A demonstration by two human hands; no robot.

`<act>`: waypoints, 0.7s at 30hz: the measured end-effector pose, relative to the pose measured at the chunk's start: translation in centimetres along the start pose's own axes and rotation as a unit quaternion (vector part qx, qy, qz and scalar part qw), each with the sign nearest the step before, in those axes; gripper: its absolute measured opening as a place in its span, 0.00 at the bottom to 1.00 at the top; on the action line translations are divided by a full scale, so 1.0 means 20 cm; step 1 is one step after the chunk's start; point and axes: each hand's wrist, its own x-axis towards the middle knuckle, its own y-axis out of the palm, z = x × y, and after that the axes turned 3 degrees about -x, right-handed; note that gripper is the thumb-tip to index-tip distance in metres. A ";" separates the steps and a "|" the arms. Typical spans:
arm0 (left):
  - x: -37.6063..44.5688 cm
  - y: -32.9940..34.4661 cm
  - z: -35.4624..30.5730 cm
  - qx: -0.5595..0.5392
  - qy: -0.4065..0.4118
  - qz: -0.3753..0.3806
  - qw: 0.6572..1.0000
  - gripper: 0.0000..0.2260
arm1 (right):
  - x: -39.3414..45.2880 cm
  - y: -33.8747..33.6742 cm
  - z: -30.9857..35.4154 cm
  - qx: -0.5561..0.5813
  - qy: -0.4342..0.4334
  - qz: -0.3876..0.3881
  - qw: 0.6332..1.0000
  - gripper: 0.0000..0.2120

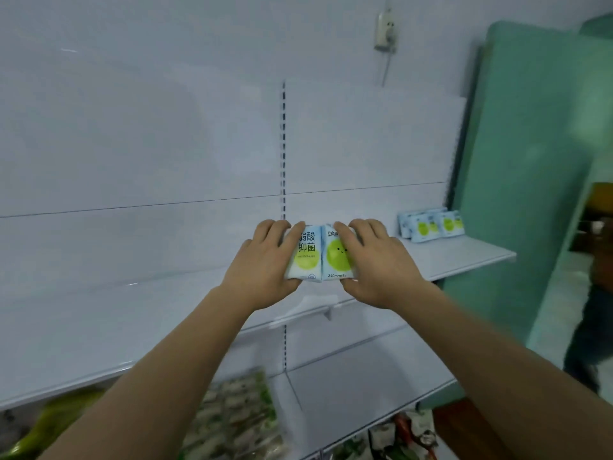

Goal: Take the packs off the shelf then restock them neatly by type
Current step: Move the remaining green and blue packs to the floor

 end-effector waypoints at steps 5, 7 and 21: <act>0.32 0.26 -0.35 -0.046 0.073 0.001 0.996 0.40 | -0.21 0.07 -0.40 -0.032 0.081 0.029 0.996 0.45; 0.44 0.38 -0.50 -0.058 0.104 -0.001 0.993 0.39 | -0.28 0.12 -0.57 -0.041 0.110 0.045 0.992 0.45; 1.41 1.15 -0.91 -0.099 0.172 -0.005 0.980 0.41 | -0.09 0.63 -1.57 -0.082 0.169 0.083 0.979 0.45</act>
